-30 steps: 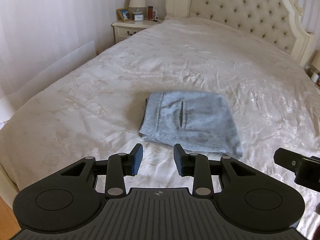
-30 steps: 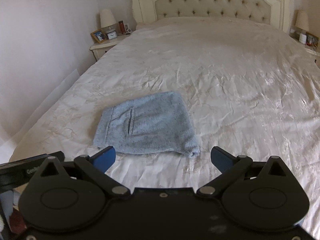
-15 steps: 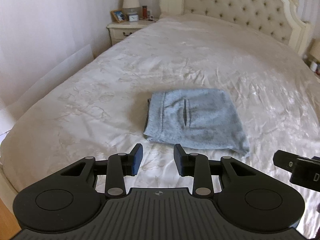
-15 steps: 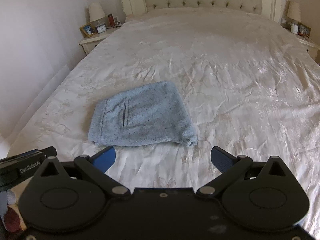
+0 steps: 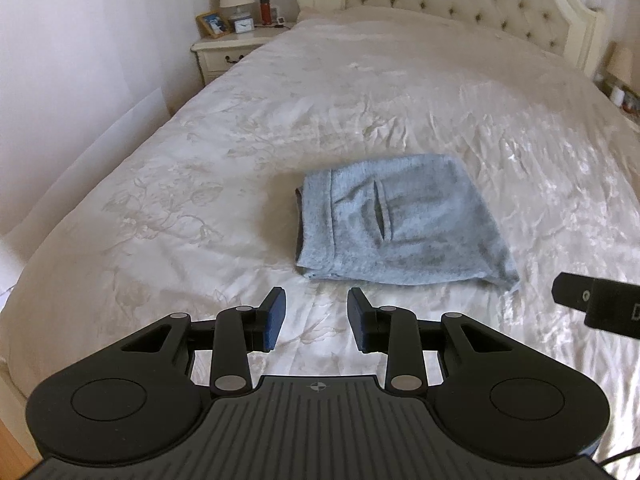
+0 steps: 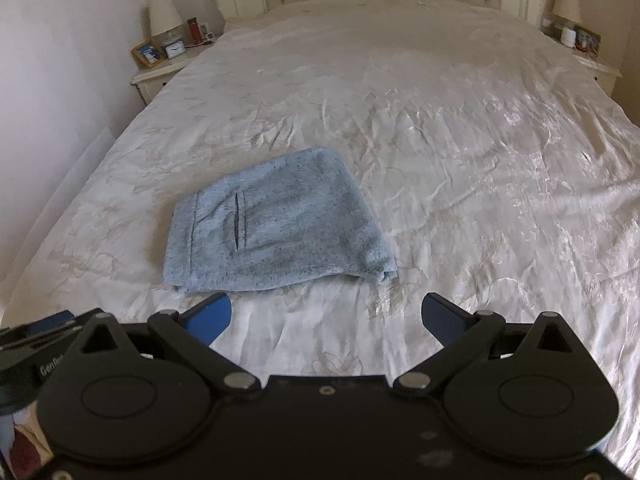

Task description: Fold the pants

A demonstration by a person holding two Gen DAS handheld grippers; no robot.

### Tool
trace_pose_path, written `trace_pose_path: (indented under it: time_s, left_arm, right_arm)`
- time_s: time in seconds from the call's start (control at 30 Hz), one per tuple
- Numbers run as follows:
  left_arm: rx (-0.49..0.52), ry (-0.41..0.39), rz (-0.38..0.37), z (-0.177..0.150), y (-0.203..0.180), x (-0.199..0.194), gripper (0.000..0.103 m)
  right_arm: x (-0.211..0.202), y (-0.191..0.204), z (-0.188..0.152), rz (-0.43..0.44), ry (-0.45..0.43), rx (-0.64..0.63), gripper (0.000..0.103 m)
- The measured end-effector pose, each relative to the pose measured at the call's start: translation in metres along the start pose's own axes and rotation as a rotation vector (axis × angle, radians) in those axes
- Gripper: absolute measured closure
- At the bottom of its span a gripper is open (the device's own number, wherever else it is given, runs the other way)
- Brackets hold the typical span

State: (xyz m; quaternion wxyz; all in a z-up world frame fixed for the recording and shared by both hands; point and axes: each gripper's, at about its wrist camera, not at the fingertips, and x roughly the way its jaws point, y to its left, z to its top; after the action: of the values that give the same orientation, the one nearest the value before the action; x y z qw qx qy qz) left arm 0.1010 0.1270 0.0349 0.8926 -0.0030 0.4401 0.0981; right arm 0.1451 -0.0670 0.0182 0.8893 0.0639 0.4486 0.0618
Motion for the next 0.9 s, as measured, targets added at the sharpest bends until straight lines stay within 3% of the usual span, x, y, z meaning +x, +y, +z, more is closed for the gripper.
trace_pose_path:
  time_s: [0.3,0.9]
  left_arm:
    - [0.004,0.03,-0.053,0.009,0.001,0.013,0.07]
    - [0.002,0.032,-0.017,0.011,-0.025,0.005,0.07]
  right_arm:
    - [0.01,0.008,0.006,-0.026,0.023,0.007,0.0]
    - [0.019,-0.017,0.023,0.023,0.037,0.009,0.0]
